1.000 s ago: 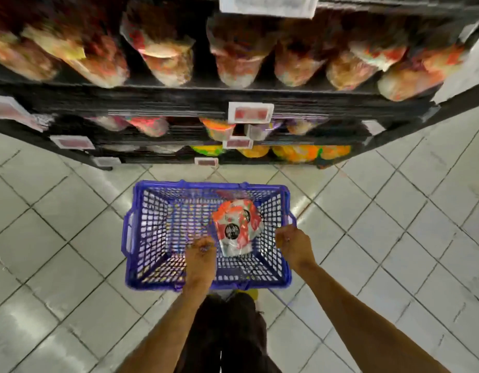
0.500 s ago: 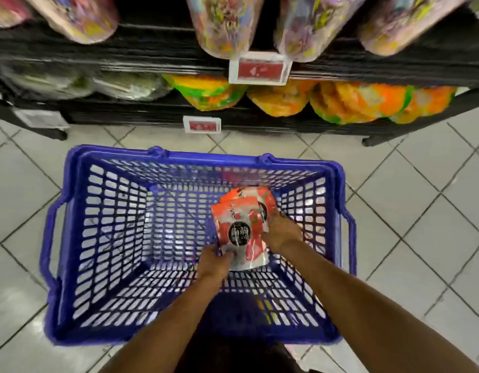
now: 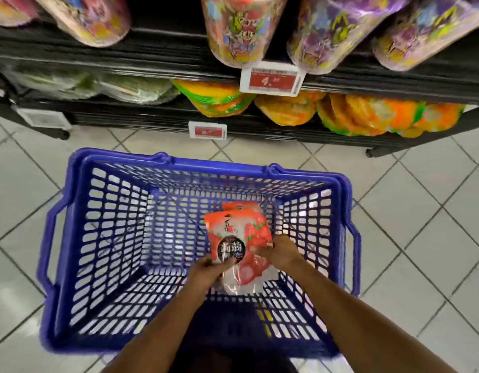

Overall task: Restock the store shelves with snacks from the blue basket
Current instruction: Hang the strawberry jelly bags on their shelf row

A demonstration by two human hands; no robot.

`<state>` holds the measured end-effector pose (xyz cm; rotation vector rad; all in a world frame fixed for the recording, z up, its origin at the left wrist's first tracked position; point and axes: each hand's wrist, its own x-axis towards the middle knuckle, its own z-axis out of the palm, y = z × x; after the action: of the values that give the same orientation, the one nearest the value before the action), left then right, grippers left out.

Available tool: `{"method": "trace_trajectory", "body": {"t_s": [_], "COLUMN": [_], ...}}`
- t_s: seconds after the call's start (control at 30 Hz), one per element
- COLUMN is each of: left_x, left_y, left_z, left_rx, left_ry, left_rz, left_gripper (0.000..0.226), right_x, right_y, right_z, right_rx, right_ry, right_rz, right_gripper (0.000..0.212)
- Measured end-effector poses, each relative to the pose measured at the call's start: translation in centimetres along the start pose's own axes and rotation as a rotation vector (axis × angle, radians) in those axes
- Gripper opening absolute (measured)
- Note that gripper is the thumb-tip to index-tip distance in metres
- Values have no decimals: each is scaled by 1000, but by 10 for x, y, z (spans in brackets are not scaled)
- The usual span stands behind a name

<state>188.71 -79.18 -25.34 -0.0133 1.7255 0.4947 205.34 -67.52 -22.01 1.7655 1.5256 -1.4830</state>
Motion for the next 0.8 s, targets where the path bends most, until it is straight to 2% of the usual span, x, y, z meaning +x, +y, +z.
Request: {"method": "trace_trajectory", "body": {"t_s": [0.17, 0.3, 0.37, 0.43, 0.53, 0.6, 0.7, 0.77, 0.8], "left_x": [-85, -166, -208, -254, -326, -377, -452, -505, -531], "left_y": [43, 93, 120, 148, 192, 224, 268, 293, 303], "left_z": [-46, -75, -90, -106, -126, -133, -138, -144, -148], "left_rx": [-87, -116, -224, -287, -299, -292, -295, -334, -344], "left_ry": [-68, 24, 31, 72, 117, 109, 153, 191, 198], "left_rz": [128, 253, 343, 422, 549, 625, 724, 762, 788], "left_gripper": [36, 32, 23, 26, 24, 13, 19, 18, 26], "right_x": [-81, -147, -181, -213, -268, -309, -378, -424, -445], "right_y": [-24, -63, -88, -110, -144, -166, -200, -224, -235], "right_z": [-23, -49, -65, -87, -132, -163, -204, -227, -237], "right_rx": [417, 654, 755, 866, 1033, 1126, 1107, 1007, 967], "right_ry": [-23, -45, -5, 37, 84, 87, 78, 163, 224], "right_rz": [-102, -161, -174, -196, -230, -274, -458, -556, -592], "right_gripper": [26, 13, 22, 25, 7, 22, 22, 26, 26]}}
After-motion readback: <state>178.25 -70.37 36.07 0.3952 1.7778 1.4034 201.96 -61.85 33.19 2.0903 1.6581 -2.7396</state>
